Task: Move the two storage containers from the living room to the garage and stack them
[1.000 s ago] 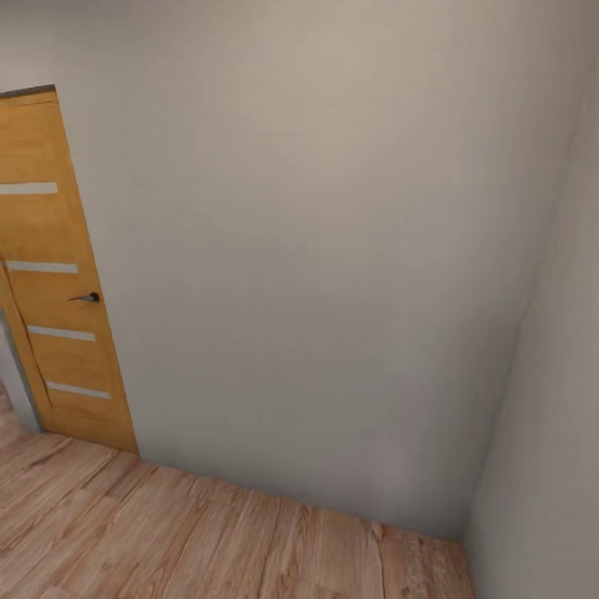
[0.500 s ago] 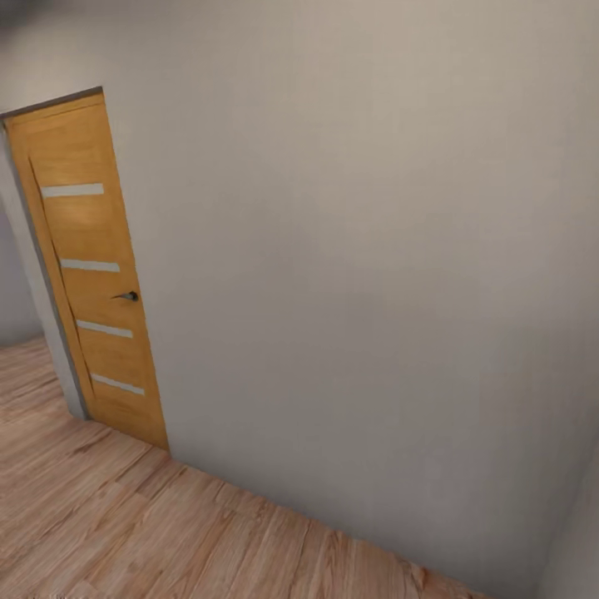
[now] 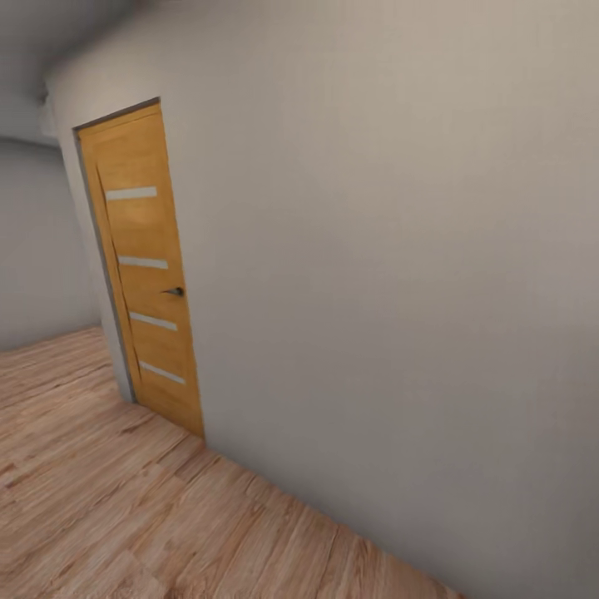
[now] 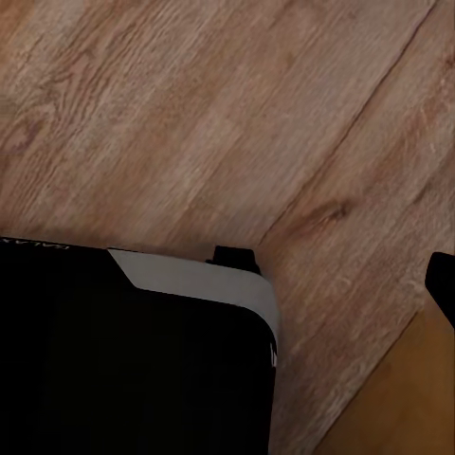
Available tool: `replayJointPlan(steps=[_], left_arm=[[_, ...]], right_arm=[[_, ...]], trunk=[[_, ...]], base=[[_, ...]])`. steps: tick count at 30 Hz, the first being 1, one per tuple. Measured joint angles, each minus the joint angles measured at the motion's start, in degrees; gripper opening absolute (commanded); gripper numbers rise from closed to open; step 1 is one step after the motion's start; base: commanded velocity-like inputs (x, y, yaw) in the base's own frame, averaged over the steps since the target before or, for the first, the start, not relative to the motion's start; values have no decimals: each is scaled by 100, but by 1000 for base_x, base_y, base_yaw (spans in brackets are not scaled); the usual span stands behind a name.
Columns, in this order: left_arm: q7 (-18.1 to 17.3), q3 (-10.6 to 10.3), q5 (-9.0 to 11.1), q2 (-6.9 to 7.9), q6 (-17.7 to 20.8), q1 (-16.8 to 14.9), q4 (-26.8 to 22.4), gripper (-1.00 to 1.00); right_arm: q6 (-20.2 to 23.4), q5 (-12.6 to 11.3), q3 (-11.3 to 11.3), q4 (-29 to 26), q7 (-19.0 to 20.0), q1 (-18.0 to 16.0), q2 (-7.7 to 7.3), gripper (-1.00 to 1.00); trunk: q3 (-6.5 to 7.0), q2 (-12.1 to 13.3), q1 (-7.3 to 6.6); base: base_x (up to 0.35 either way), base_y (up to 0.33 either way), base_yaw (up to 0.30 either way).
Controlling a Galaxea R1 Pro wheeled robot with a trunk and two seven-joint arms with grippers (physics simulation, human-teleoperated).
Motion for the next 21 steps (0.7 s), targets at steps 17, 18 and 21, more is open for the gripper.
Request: replayJointPlan(steps=[17, 18, 21], left_arm=[[4, 7, 3, 1, 8, 0, 0, 100], [4, 7, 3, 1, 6, 0, 0, 100], [4, 7, 3, 1, 7, 0, 0, 100]], right_arm=[[9, 1, 9, 0, 1, 0, 0, 100], [9, 1, 9, 0, 1, 0, 0, 100], [14, 2, 15, 0, 3, 0, 0, 100]], trunk=[[0, -1, -4], [0, -1, -4], [0, 0, -3]], base=[[256, 0, 300], [321, 0, 300], [218, 0, 300]])
